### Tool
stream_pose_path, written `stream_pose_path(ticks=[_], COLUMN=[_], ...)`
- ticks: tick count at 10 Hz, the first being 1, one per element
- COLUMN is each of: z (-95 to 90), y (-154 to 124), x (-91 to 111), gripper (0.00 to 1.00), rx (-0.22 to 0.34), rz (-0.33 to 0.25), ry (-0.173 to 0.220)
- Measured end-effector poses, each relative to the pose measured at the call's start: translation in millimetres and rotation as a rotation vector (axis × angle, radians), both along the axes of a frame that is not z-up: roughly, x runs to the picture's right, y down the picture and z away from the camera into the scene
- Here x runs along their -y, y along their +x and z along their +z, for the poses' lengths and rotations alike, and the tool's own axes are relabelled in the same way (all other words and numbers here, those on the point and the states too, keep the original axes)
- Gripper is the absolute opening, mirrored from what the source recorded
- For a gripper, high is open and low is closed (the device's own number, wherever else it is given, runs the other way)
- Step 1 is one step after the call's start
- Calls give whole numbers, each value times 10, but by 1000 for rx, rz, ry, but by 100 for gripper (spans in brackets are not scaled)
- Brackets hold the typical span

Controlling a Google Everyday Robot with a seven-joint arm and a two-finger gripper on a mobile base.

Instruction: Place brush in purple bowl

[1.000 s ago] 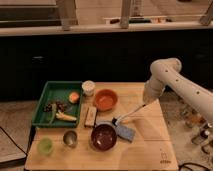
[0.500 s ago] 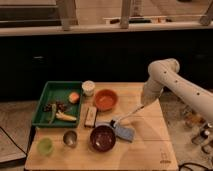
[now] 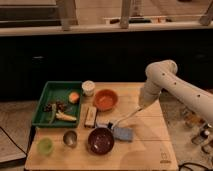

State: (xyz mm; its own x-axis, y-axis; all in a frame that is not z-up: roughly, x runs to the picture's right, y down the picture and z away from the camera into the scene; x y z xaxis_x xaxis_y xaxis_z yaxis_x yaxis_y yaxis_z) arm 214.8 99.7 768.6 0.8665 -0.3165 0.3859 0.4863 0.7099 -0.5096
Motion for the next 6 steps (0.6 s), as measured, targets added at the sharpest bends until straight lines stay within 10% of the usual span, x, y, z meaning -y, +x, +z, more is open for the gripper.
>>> stream_pose_path(ticks=[6], z=[147], y=[69], x=[386], gripper=[2], rx=[-37], rz=[-7], ry=[46])
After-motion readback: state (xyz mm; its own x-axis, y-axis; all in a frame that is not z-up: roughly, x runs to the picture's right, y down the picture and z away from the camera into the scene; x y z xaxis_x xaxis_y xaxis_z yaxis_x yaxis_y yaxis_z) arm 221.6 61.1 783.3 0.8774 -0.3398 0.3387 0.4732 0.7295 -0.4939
